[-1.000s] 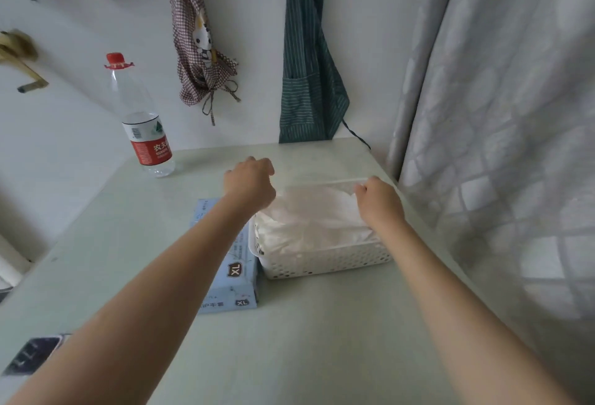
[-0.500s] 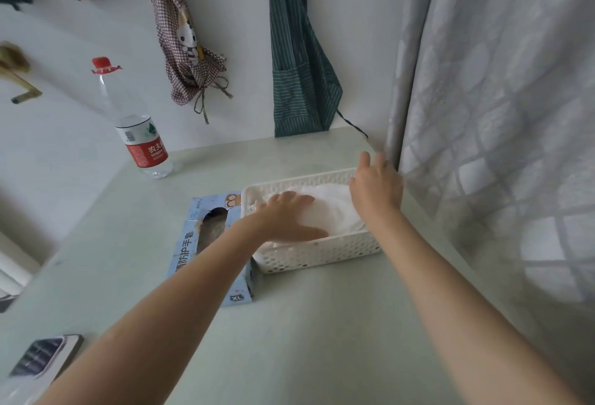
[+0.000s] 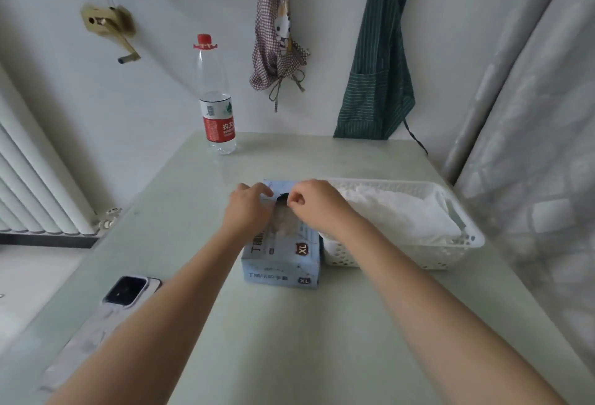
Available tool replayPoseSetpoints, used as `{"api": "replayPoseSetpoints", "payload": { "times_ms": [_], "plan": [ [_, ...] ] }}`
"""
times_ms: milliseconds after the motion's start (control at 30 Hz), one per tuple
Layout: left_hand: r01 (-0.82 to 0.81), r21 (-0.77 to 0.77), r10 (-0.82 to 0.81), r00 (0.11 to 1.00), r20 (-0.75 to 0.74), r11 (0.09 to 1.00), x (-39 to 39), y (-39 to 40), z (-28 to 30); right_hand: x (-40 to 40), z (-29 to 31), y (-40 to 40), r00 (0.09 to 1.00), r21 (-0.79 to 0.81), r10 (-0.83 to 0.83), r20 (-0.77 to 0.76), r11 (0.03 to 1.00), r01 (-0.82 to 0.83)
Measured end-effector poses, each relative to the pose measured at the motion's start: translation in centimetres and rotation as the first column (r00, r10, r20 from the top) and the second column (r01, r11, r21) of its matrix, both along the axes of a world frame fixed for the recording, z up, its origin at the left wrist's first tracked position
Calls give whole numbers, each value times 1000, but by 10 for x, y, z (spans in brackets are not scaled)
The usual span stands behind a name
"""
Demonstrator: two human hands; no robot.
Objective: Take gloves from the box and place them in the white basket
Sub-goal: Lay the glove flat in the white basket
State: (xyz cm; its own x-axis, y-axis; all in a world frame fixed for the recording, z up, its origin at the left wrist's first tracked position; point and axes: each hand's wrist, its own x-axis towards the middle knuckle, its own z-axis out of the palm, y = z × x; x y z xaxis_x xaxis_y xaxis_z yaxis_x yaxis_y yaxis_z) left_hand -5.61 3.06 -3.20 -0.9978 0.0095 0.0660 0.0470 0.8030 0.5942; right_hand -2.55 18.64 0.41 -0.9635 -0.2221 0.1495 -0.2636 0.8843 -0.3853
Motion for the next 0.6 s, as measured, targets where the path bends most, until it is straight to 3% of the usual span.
{"api": "replayPoseSetpoints", "payload": {
  "times_ms": [100,233,300,367,467,533,600],
  "plan": [
    [-11,63,7,998,68,998,6,-21,-15,-4,-6,-32,983,192,14,186,980,-51],
    [-25,115,26,1000,-5,993,15,-21,-29,-3,-13,-42,990,400,-33,139,916,-26],
    [-31,85,33,999,-21,996,15,-18,-30,-2,-18,-43,992,393,-48,117,919,-2],
    [-33,16,33,999,-42,999,17,-18,-27,-2,-23,-43,996,252,-62,65,967,44],
    [-30,-210,-8,984,-176,977,21,-17,-25,-3,-25,-40,986,-117,-156,-54,982,149],
    [-13,-321,-79,959,-271,947,22,-16,-26,-4,-23,-34,966,-392,-259,-23,891,230],
    [10,-354,-117,952,-283,935,19,-16,-27,-3,-21,-29,935,-617,-350,63,723,312]
  ]
}}
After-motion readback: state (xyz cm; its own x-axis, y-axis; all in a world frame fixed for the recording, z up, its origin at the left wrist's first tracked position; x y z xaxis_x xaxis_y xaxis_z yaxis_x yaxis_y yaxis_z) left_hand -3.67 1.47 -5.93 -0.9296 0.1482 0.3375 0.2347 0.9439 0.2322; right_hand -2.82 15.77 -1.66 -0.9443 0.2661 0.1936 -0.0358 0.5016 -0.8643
